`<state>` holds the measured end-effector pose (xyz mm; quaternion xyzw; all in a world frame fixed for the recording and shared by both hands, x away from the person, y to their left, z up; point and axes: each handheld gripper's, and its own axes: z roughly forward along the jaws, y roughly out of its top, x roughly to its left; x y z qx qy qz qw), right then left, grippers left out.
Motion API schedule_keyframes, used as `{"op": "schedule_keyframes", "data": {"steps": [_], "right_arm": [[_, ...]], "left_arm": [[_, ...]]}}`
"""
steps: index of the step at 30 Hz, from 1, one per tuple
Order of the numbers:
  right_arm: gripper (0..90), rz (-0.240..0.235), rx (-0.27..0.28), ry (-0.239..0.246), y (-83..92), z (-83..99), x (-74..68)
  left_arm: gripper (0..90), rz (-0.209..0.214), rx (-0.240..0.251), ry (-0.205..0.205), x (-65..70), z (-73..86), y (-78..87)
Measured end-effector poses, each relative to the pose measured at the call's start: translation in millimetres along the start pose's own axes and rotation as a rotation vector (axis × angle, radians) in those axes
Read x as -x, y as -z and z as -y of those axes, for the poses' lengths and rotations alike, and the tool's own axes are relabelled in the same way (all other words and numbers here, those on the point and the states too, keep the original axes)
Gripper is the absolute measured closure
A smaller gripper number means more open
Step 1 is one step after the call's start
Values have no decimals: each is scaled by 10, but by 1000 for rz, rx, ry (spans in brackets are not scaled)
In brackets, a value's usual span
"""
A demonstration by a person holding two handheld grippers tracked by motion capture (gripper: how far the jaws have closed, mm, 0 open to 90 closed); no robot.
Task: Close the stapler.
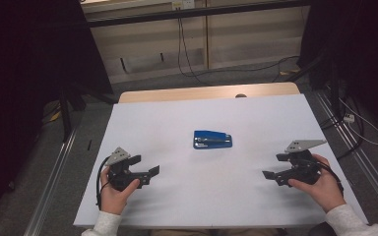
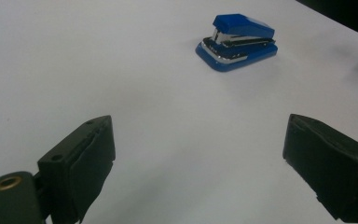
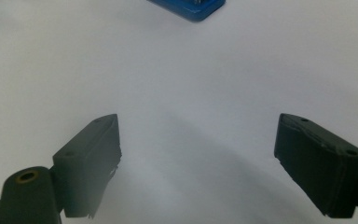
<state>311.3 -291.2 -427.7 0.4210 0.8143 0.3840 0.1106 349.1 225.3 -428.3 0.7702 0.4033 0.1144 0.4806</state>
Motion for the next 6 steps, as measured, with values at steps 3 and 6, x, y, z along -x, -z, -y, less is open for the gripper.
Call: {"op": "schedule_keyframes", "data": {"steps": [3, 6], "right_arm": [[139, -1, 5, 1, 25, 14, -1], [139, 3, 8, -1, 37, 15, -1]], "left_arm": [[92, 0, -3, 5, -16, 54, 73], [91, 6, 2, 7, -36, 94, 129]]}}
